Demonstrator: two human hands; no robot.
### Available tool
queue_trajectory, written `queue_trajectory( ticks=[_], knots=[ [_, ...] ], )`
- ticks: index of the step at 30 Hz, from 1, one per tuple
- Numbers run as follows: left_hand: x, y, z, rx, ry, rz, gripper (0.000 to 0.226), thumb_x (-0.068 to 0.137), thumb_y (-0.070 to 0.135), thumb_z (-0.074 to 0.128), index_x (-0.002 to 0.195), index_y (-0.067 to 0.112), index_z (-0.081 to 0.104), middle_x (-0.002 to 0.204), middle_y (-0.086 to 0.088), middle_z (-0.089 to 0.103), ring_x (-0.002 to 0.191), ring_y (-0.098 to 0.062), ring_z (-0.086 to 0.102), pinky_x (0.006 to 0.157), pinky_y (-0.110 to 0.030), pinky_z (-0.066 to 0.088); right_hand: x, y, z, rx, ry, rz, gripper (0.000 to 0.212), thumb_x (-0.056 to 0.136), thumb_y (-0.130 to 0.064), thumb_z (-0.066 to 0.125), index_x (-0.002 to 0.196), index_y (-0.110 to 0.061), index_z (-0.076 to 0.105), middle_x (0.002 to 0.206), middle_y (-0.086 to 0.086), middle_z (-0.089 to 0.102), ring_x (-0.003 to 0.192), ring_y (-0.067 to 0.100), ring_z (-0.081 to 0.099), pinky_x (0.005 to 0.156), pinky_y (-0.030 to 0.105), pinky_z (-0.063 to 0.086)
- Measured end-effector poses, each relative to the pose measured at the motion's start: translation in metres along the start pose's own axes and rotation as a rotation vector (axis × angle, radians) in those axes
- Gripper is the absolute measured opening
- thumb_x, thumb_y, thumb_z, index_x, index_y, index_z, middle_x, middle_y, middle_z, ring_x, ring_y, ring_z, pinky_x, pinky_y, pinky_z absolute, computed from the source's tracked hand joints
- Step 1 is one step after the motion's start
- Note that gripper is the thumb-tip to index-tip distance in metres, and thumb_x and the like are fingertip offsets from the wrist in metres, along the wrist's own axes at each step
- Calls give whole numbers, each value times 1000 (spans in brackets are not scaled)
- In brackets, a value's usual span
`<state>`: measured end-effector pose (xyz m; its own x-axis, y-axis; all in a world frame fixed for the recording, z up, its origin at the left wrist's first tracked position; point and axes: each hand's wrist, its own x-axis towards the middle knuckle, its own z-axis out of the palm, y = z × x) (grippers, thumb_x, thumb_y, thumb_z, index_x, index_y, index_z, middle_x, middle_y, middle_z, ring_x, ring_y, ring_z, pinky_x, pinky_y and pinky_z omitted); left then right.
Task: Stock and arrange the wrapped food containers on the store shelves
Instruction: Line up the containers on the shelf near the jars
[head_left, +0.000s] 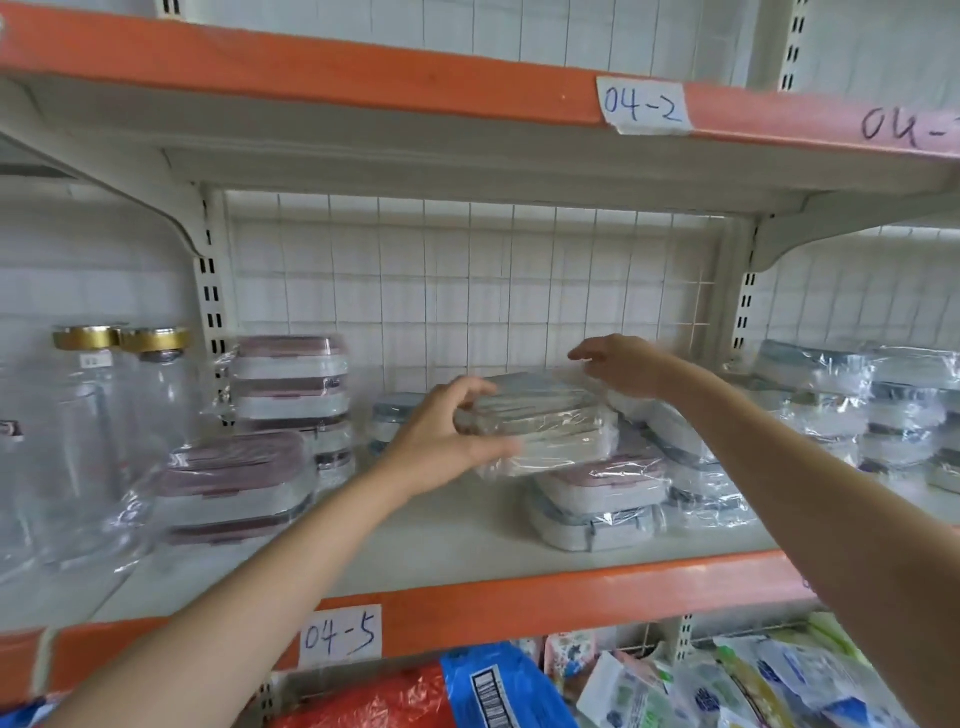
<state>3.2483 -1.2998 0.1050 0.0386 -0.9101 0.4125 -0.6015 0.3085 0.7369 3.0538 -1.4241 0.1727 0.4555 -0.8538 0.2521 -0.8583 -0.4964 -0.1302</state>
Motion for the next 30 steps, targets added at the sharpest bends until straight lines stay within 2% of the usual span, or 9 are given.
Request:
queue_trajectory(
  ticks=[4, 7, 12, 15, 18, 22, 26, 28, 30],
  knots=[
    [-29, -23, -52, 46, -57, -68, 48, 71, 36, 78, 115, 34, 60, 119, 17, 56, 108, -3, 55, 91, -21, 44, 18, -5, 17, -15, -87, -58, 65, 91, -38, 58, 146, -20, 30, 152, 3, 30, 137, 24, 31, 111, 36, 26],
    [-40, -37, -69, 68, -108, -89, 47, 68, 32, 80, 112, 32, 62, 119, 17, 57, 111, 0, 54, 84, -11, 42, 26, -11, 30, -19, -144, -108, 84, 84, -50, 62, 150, -20, 19, 156, 2, 18, 142, 22, 20, 115, 38, 15],
    [-45, -61, -68, 411, -300, -153, 54, 71, 38, 79, 118, 33, 54, 127, 13, 48, 117, -5, 49, 104, -29, 40, 34, -29, 40, 366, -258, -171, 56, 89, -11, 53, 140, -29, 40, 149, 0, 36, 136, 20, 31, 108, 28, 20],
    [-44, -67, -63, 592, -319, -130, 57, 73, 43, 77, 123, 35, 49, 128, 15, 45, 116, -3, 44, 101, -25, 36, 33, -47, 46, 460, -262, -199, 49, 92, -24, 51, 140, -24, 42, 149, 0, 35, 135, 19, 32, 108, 30, 21],
    [-39, -64, -61, 696, -331, -108, 71, 68, 64, 70, 127, 31, 48, 125, 19, 39, 115, -3, 42, 99, -25, 36, 34, -62, 55, 301, -206, -191, 67, 86, -54, 56, 139, -16, 39, 139, 2, 45, 125, 20, 42, 100, 29, 31],
    [-37, -62, -54, 667, -303, -115, 73, 71, 76, 52, 127, 30, 49, 125, 17, 39, 112, -3, 42, 96, -26, 38, 42, -72, 59, 385, -41, -135, 61, 81, -44, 69, 128, -11, 48, 121, 7, 56, 99, 19, 49, 81, 26, 36],
    [-25, -68, -54, 614, -183, -111, 62, 85, 63, 49, 131, 21, 48, 134, 6, 42, 119, -9, 43, 105, -35, 37, 56, -64, 45, 778, 167, 15, 56, 87, -37, 64, 132, -13, 43, 107, 13, 60, 85, 22, 55, 68, 27, 41],
    [-14, -71, -54, 634, -121, -98, 53, 91, 48, 51, 134, 17, 46, 138, 1, 41, 125, -14, 41, 109, -36, 34, 61, -57, 40, 704, 186, 101, 46, 92, -33, 55, 132, -19, 40, 91, 7, 58, 68, 17, 53, 55, 25, 40],
    [2, -75, -53, 658, -65, -88, 52, 93, 35, 54, 138, 13, 40, 140, -2, 37, 130, -18, 38, 111, -37, 31, 62, -47, 40, 474, 153, 164, 37, 96, -31, 46, 132, -26, 39, 102, 11, 54, 64, 16, 50, 59, 26, 43]
  ],
)
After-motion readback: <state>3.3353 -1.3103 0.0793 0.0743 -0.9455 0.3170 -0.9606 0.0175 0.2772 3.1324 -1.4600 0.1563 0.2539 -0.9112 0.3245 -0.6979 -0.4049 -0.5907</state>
